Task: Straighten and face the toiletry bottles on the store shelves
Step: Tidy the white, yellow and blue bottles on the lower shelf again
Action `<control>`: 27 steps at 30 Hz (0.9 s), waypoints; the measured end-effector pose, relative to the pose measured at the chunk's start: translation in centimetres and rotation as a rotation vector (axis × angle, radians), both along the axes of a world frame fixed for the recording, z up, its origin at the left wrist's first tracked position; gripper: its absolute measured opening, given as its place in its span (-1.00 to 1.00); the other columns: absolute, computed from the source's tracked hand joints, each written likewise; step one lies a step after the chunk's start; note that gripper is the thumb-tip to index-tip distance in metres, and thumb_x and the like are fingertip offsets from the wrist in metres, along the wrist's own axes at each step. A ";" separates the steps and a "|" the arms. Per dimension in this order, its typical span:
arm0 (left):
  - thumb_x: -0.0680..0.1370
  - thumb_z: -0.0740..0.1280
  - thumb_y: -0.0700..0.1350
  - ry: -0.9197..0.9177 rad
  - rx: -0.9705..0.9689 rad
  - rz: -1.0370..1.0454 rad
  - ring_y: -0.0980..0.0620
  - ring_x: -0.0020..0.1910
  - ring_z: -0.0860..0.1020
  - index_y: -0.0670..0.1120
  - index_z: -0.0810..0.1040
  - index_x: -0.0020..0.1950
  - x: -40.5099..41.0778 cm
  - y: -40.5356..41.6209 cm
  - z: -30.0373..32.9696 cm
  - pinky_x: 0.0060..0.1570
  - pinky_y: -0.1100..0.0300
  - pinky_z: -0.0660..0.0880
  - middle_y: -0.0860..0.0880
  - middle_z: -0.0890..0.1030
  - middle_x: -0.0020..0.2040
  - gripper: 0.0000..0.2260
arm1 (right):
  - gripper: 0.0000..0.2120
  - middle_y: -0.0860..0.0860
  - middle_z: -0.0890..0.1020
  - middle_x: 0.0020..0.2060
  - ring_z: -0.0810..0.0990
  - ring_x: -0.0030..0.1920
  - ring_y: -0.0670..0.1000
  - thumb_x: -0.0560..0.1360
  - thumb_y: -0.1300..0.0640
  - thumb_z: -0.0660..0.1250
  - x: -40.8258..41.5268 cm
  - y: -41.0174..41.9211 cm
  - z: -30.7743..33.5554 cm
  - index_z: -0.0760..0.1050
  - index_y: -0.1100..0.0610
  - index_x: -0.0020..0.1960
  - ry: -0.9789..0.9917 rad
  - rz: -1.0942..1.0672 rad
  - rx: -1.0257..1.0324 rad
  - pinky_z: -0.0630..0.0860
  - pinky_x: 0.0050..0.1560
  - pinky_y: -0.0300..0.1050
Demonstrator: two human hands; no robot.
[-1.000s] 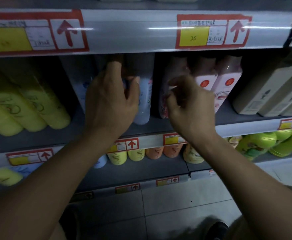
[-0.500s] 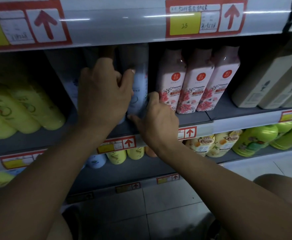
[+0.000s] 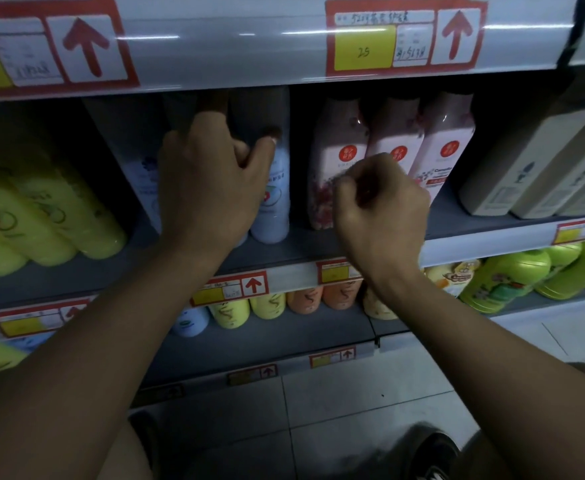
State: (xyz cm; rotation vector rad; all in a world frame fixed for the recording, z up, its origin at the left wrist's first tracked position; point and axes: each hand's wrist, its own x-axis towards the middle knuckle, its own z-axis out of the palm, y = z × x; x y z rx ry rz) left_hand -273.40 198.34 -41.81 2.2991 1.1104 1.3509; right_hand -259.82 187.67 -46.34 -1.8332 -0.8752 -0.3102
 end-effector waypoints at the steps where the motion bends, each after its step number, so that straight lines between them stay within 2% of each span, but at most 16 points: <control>1: 0.56 0.36 0.12 -0.012 0.004 0.008 0.05 -0.33 0.60 -0.15 0.59 -0.27 0.1 -0.1 0.0 -0.11 0.08 0.54 0.02 0.63 -0.37 -0.63 | -0.92 -0.06 0.66 -0.26 0.63 -0.23 0.05 0.49 0.09 0.32 0.6 -0.4 0.0 0.56 0.06 -0.09 0.030 -0.044 0.048 0.56 -0.17 0.04; 3: 0.56 0.40 0.09 -0.035 0.002 0.028 0.05 -0.31 0.50 -0.16 0.55 -0.26 0.2 -0.3 0.1 -0.16 0.18 0.38 0.02 0.62 -0.35 -0.64 | -0.88 -0.06 0.62 -0.19 0.62 -0.16 0.02 0.46 0.10 0.31 2.0 -1.2 -0.2 0.51 0.07 -0.01 0.086 -0.123 0.116 0.56 -0.05 0.06; 6: 0.56 0.41 0.08 -0.043 -0.004 0.049 0.15 -0.27 0.34 -0.17 0.54 -0.24 0.3 -0.6 0.1 -0.17 0.29 0.21 0.02 0.60 -0.32 -0.65 | -0.59 0.10 0.54 0.06 0.57 0.03 0.11 0.38 0.07 0.34 4.9 -2.1 -1.0 0.42 0.17 0.19 0.164 -0.253 0.182 0.52 0.13 0.17; 8: 0.55 0.40 0.09 -0.043 -0.001 0.047 0.16 -0.25 0.36 -0.17 0.55 -0.23 0.5 -0.6 0.0 -0.17 0.29 0.21 0.02 0.61 -0.31 -0.65 | -0.37 0.12 0.47 0.16 0.54 0.14 0.14 0.32 0.02 0.38 7.2 -2.7 -1.4 0.36 0.24 0.32 0.198 -0.284 0.125 0.51 0.21 0.19; 9: 0.55 0.39 0.09 -0.043 -0.001 0.043 0.14 -0.26 0.41 -0.17 0.55 -0.23 0.6 -0.5 0.0 -0.16 0.26 0.24 0.01 0.63 -0.31 -0.65 | -0.27 0.10 0.48 0.19 0.56 0.18 0.10 0.31 0.00 0.42 8.4 -2.9 -1.5 0.31 0.25 0.40 0.243 -0.234 0.093 0.53 0.25 0.15; 11: 0.55 0.40 0.09 -0.048 -0.002 0.043 -0.03 -0.22 0.51 -0.17 0.53 -0.23 0.7 -0.5 -0.2 -0.14 0.12 0.34 -0.03 0.62 -0.30 -0.65 | -0.15 -0.01 0.58 0.17 0.62 0.16 -0.11 0.36 0.05 0.54 10.2 -3.3 -1.8 0.21 0.20 0.51 0.371 -0.042 0.014 0.59 0.26 0.00; 12: 0.55 0.40 0.09 -0.048 -0.005 0.049 -0.07 -0.20 0.51 -0.17 0.52 -0.23 0.7 -0.5 -0.2 -0.14 0.09 0.35 -0.04 0.61 -0.29 -0.65 | -0.16 -0.08 0.62 0.14 0.64 0.12 -0.19 0.37 0.08 0.58 10.8 -3.4 -2.0 0.22 0.14 0.51 0.408 0.041 -0.049 0.62 0.23 -0.03; 13: 0.55 0.41 0.09 -0.044 -0.009 0.056 -0.08 -0.19 0.49 -0.17 0.51 -0.23 0.7 -0.6 -0.2 -0.14 0.07 0.34 -0.04 0.59 -0.29 -0.66 | -0.20 -0.12 0.65 0.12 0.66 0.11 -0.18 0.36 0.08 0.60 11.4 -3.5 -2.3 0.27 0.08 0.48 0.408 0.088 -0.117 0.64 0.21 0.01; 15: 0.55 0.41 0.09 -0.042 -0.018 0.065 -0.06 -0.18 0.46 -0.16 0.51 -0.22 0.7 -0.6 -0.2 -0.14 0.09 0.32 -0.01 0.54 -0.30 -0.66 | -0.29 -0.12 0.66 0.16 0.66 0.16 -0.07 0.34 0.05 0.61 12.0 -3.6 -3.0 0.34 0.02 0.37 0.353 0.113 -0.211 0.62 0.24 0.15; 18: 0.56 0.40 0.09 -0.051 -0.016 0.052 -0.03 -0.23 0.48 -0.16 0.51 -0.23 0.7 -0.6 -0.2 -0.15 0.13 0.34 0.01 0.55 -0.30 -0.65 | -0.32 -0.11 0.64 0.20 0.63 0.21 -0.04 0.35 0.07 0.62 12.3 -3.6 -3.4 0.34 0.01 0.34 0.306 0.136 -0.231 0.58 0.30 0.16; 21: 0.57 0.39 0.08 -0.052 -0.006 0.044 -0.08 -0.18 0.54 -0.13 0.45 -0.20 0.7 -0.6 -0.5 -0.15 0.14 0.32 -0.05 0.59 -0.26 -0.68 | -0.32 -0.10 0.64 0.22 0.62 0.22 -0.04 0.37 0.09 0.62 12.3 -3.6 -3.3 0.35 0.03 0.36 0.272 0.153 -0.232 0.56 0.34 0.10; 23: 0.59 0.40 0.04 -0.091 0.029 0.019 -0.08 -0.21 0.54 -0.08 0.38 -0.14 0.8 -1.1 -0.6 -0.16 0.22 0.28 -0.07 0.60 -0.26 -0.71 | -0.32 -0.10 0.63 0.23 0.61 0.23 -0.05 0.38 0.10 0.62 12.3 -3.7 -3.1 0.35 0.05 0.38 0.256 0.164 -0.228 0.54 0.33 0.02; 25: 0.63 0.39 -0.04 -0.129 0.159 -0.083 0.02 -0.35 0.51 -0.10 0.41 -0.04 1.2 -2.2 -0.9 -0.21 0.33 0.27 -0.04 0.59 -0.30 -0.79 | -0.32 -0.10 0.63 0.24 0.60 0.24 -0.07 0.40 0.10 0.62 12.3 -3.9 -3.0 0.36 0.07 0.40 0.253 0.170 -0.231 0.52 0.31 -0.06; 27: 0.65 0.37 -0.13 -0.125 0.227 -0.231 0.08 -0.34 0.55 -0.19 0.52 0.14 2.0 -3.7 -1.8 -0.25 0.31 0.41 -0.01 0.61 -0.25 -0.85 | -0.32 -0.10 0.62 0.25 0.60 0.25 -0.07 0.40 0.10 0.62 12.3 -4.0 -3.0 0.35 0.06 0.40 0.250 0.184 -0.228 0.51 0.30 -0.08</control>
